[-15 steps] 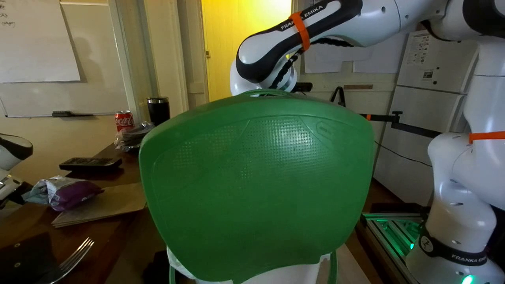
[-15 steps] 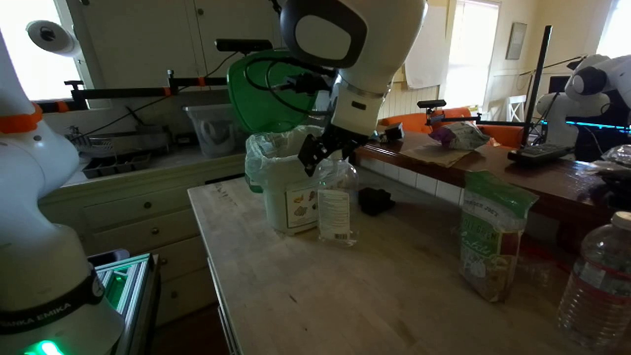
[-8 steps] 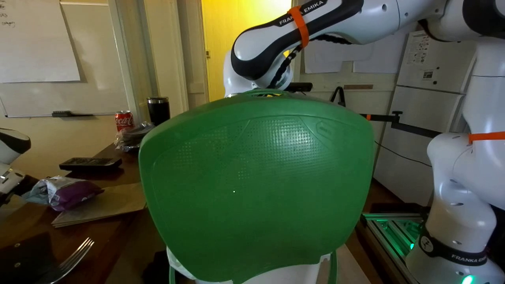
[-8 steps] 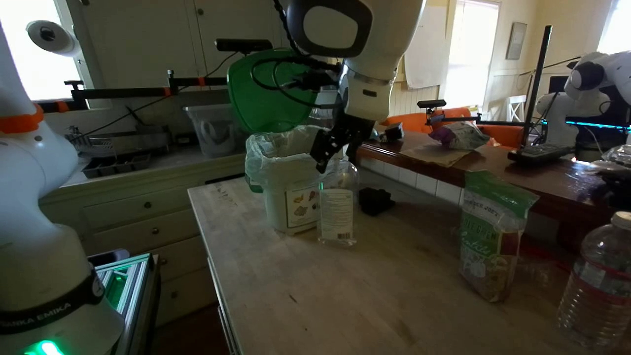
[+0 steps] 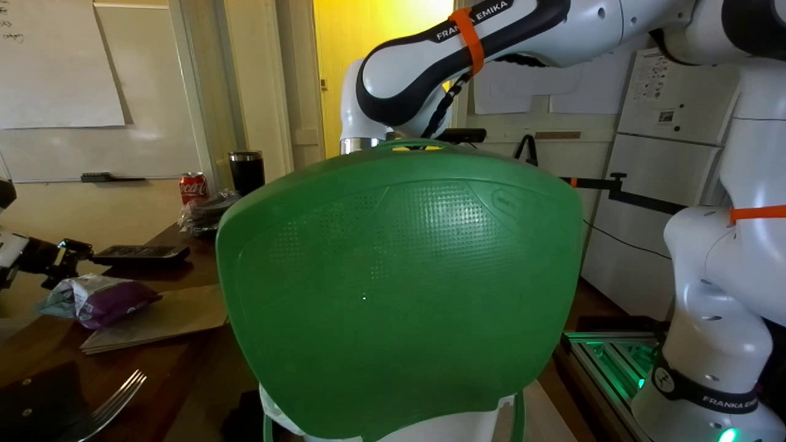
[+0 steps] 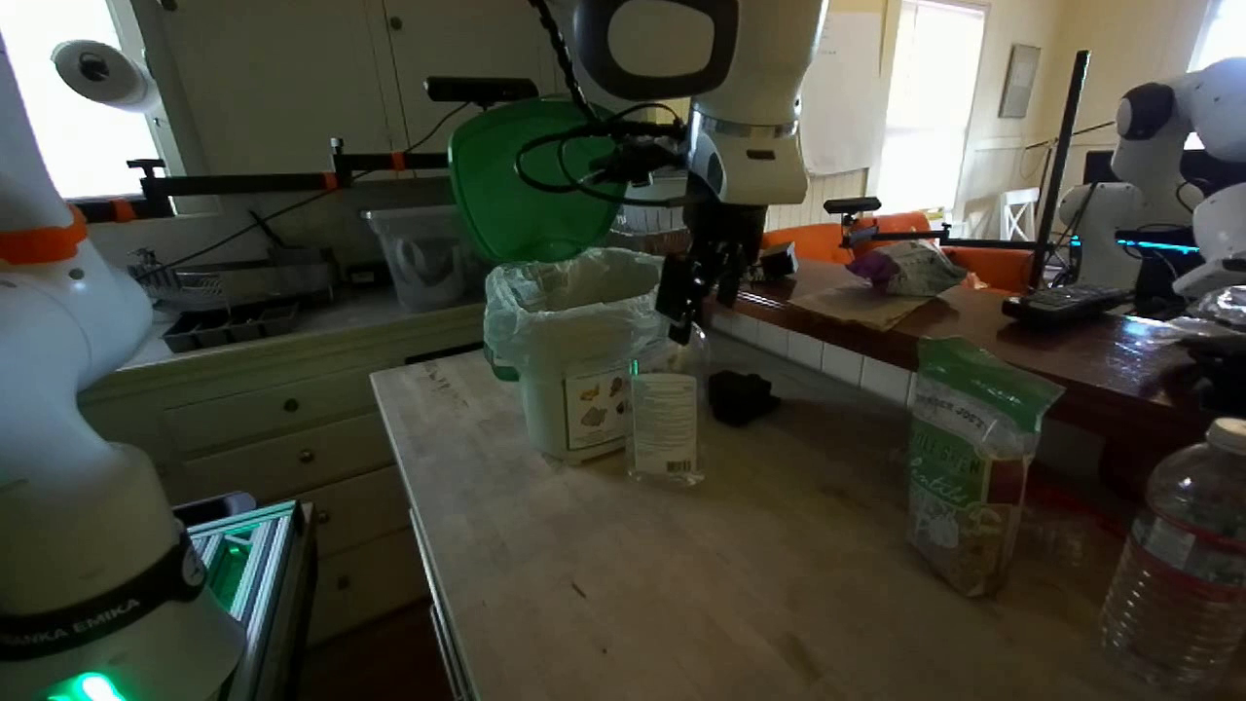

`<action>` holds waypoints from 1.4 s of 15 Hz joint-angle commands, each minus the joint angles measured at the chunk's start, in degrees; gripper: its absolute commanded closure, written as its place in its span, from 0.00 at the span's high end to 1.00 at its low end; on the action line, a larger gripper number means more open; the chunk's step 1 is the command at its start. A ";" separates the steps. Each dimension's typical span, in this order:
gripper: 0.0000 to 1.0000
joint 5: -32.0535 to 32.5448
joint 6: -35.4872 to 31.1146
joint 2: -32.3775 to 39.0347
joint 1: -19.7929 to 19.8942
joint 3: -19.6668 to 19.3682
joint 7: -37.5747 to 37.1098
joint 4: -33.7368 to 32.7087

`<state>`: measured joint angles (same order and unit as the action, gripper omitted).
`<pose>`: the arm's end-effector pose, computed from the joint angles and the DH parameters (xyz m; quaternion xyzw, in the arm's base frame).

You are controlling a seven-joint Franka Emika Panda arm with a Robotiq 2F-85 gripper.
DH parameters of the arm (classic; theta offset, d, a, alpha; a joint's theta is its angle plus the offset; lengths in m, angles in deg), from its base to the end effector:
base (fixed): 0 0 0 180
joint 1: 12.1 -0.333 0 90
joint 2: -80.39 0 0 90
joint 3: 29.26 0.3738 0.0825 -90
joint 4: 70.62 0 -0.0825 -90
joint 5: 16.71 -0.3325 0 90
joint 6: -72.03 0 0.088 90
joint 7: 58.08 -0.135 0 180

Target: Move the pump bottle forwards.

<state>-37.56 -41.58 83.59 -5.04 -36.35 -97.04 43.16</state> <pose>0.5117 -0.0953 0.4895 -0.8453 0.5089 0.0622 0.1504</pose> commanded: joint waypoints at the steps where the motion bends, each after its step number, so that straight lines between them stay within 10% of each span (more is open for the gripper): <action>1: 1.00 1.99 -2.80 -1.79 -0.24 -0.03 1.63 -0.71; 7: 1.00 3.30 -2.66 -6.74 -0.32 0.34 5.74 -1.26; 17: 0.11 6.43 -3.08 -12.07 -1.59 3.52 11.87 1.18; 21: 0.00 10.41 -2.82 -12.98 -1.71 4.34 12.75 2.79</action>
<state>-30.20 -43.74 72.57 -6.63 -32.35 -85.33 43.16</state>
